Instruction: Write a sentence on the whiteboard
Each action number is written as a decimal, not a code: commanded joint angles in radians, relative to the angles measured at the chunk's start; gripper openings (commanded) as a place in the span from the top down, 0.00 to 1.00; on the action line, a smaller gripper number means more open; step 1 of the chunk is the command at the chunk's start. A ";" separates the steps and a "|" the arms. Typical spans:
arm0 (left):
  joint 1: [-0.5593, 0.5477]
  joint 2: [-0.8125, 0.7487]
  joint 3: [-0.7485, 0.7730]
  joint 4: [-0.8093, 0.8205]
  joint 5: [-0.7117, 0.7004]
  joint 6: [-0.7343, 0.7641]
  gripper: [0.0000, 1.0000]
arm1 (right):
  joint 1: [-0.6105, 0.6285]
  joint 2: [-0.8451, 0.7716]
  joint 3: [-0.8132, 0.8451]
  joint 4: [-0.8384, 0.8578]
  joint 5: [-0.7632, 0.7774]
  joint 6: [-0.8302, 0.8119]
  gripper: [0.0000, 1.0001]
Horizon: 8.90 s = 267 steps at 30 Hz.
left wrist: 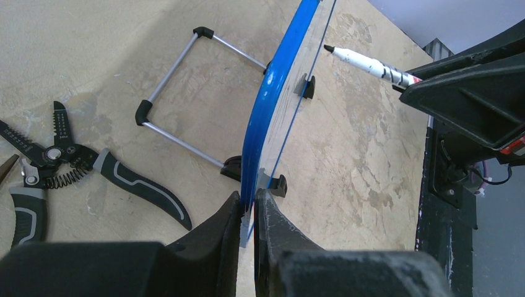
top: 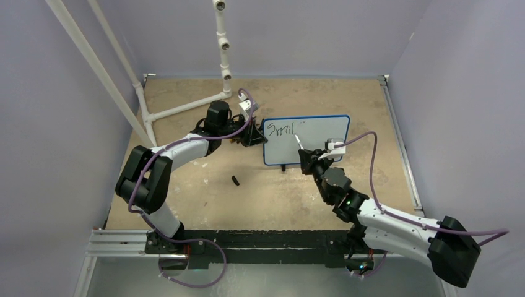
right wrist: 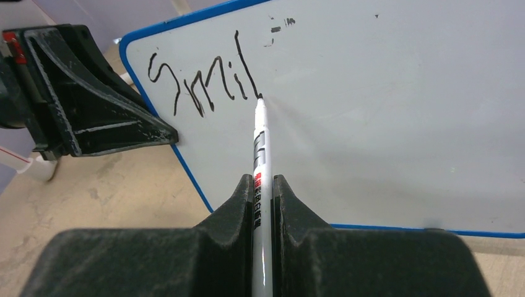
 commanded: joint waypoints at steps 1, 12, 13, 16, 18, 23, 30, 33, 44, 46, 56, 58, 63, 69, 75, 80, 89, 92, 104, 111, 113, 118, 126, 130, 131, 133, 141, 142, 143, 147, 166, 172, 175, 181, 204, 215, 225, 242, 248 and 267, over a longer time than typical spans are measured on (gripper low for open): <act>-0.006 -0.019 0.030 0.005 0.000 0.021 1.00 | 0.006 0.025 0.037 0.057 0.024 -0.054 1.00; -0.006 -0.014 0.030 0.004 0.000 0.023 1.00 | 0.006 0.052 0.047 0.102 0.048 -0.086 1.00; -0.006 -0.014 0.030 0.004 -0.001 0.023 1.00 | 0.006 0.055 0.048 0.103 0.051 -0.087 1.00; -0.006 -0.013 0.030 0.004 0.000 0.022 1.00 | 0.004 0.067 0.051 0.104 0.063 -0.094 1.00; -0.006 -0.012 0.031 0.004 -0.002 0.023 1.00 | 0.004 0.070 0.054 0.102 0.071 -0.098 1.00; -0.006 -0.011 0.030 0.004 0.000 0.023 1.00 | 0.004 0.065 0.056 0.083 0.093 -0.090 1.00; -0.006 -0.011 0.031 0.004 0.000 0.023 1.00 | 0.003 0.049 0.054 0.070 0.121 -0.102 1.00; -0.006 -0.013 0.032 0.004 0.001 0.023 1.00 | 0.002 0.047 0.057 0.086 0.122 -0.117 1.00; -0.006 -0.016 0.030 0.004 0.001 0.023 1.00 | 0.001 0.071 0.080 0.141 0.095 -0.176 1.00; -0.006 -0.016 0.032 0.004 0.000 0.022 1.00 | 0.001 0.081 0.082 0.144 0.084 -0.177 1.00; -0.006 -0.016 0.031 0.004 0.001 0.023 1.00 | 0.001 0.087 0.070 0.117 0.069 -0.124 1.00; -0.006 -0.017 0.032 0.004 0.002 0.023 1.00 | 0.001 0.085 0.062 0.108 0.061 -0.104 1.00; -0.006 -0.017 0.034 0.004 0.003 0.022 1.00 | 0.004 0.080 0.042 0.076 0.045 -0.054 1.00; -0.006 -0.017 0.033 0.004 0.002 0.021 1.00 | 0.010 0.054 0.017 0.033 0.047 -0.007 1.00; -0.006 -0.019 0.032 0.004 0.002 0.022 1.00 | 0.011 0.046 0.010 0.008 0.062 0.012 1.00; -0.006 -0.020 0.031 0.004 0.003 0.021 1.00 | 0.011 0.043 0.028 -0.020 0.114 0.012 1.00; -0.006 -0.023 0.032 0.004 0.003 0.022 1.00 | 0.010 0.006 0.031 -0.005 0.149 -0.028 1.00; -0.006 -0.024 0.030 0.004 0.001 0.023 1.00 | 0.010 -0.028 0.012 0.008 0.139 -0.033 1.00; -0.006 -0.024 0.031 0.004 0.000 0.023 1.00 | 0.010 0.005 0.029 -0.083 0.167 0.043 1.00; -0.006 -0.024 0.032 0.002 0.001 0.023 1.00 | 0.010 0.029 0.036 -0.103 0.171 0.069 1.00; -0.006 -0.024 0.031 0.002 0.001 0.023 1.00 | 0.010 0.026 0.035 -0.106 0.179 0.073 1.00; -0.006 -0.025 0.033 0.002 0.000 0.022 1.00 | 0.010 0.004 0.031 -0.109 0.180 0.073 1.00; -0.006 -0.060 0.026 -0.013 -0.040 0.018 0.74 | 0.012 -0.173 0.035 -0.122 0.114 -0.001 1.00; -0.006 -0.112 0.005 -0.028 -0.130 0.013 0.53 | 0.012 -0.225 0.057 -0.159 0.108 -0.034 1.00; -0.006 -0.131 -0.002 -0.037 -0.164 0.012 0.50 | 0.012 -0.234 0.064 -0.167 0.106 -0.044 1.00; -0.007 -0.175 -0.023 -0.042 -0.256 -0.007 0.48 | 0.011 -0.250 0.075 -0.178 0.103 -0.061 1.00; -0.137 -0.367 -0.075 -0.167 -0.729 -0.161 0.48 | 0.010 -0.310 0.088 -0.190 0.095 -0.095 1.00; -0.173 -0.380 -0.087 -0.166 -0.767 -0.206 0.48 | 0.011 -0.314 0.087 -0.189 0.093 -0.095 1.00; -0.208 -0.387 -0.096 -0.168 -0.794 -0.239 0.48 | 0.010 -0.319 0.087 -0.187 0.094 -0.096 1.00; -0.362 -0.376 -0.115 -0.165 -0.942 -0.369 0.49 | 0.010 -0.335 0.087 -0.188 0.101 -0.100 1.00; -0.527 0.052 -0.036 -0.020 -1.017 -0.495 0.45 | 0.011 -0.408 0.072 -0.197 0.133 -0.095 1.00; -0.533 0.109 -0.022 -0.001 -1.032 -0.502 0.45 | 0.011 -0.393 0.064 -0.183 0.129 -0.094 1.00; -0.538 0.144 -0.001 -0.010 -1.052 -0.501 0.45 | 0.010 -0.386 0.067 -0.179 0.128 -0.095 1.00; -0.539 0.177 0.028 -0.043 -1.128 -0.472 0.45 | 0.010 -0.388 0.062 -0.175 0.126 -0.095 1.00; -0.549 0.242 0.084 -0.062 -1.344 -0.406 0.90 | 0.010 -0.384 0.055 -0.161 0.114 -0.099 1.00; -0.598 0.175 0.013 -0.119 -1.572 -0.460 1.00 | 0.011 -0.401 0.026 -0.081 -0.054 -0.163 1.00; -0.653 0.088 -0.080 -0.246 -1.717 -0.665 1.00 | 0.011 -0.369 0.010 -0.043 -0.143 -0.177 1.00; -0.648 -0.167 -0.177 -0.310 -1.413 -0.585 0.44 | 0.012 -0.289 -0.030 -0.027 -0.225 -0.157 1.00; -0.549 -0.341 -0.148 -0.384 -1.127 -0.381 0.40 | 0.012 -0.295 -0.095 0.015 -0.250 -0.156 1.00; 0.156 -0.485 -0.034 -0.330 -0.129 0.077 0.36 | 0.010 -0.186 -0.107 0.109 -0.236 -0.200 1.00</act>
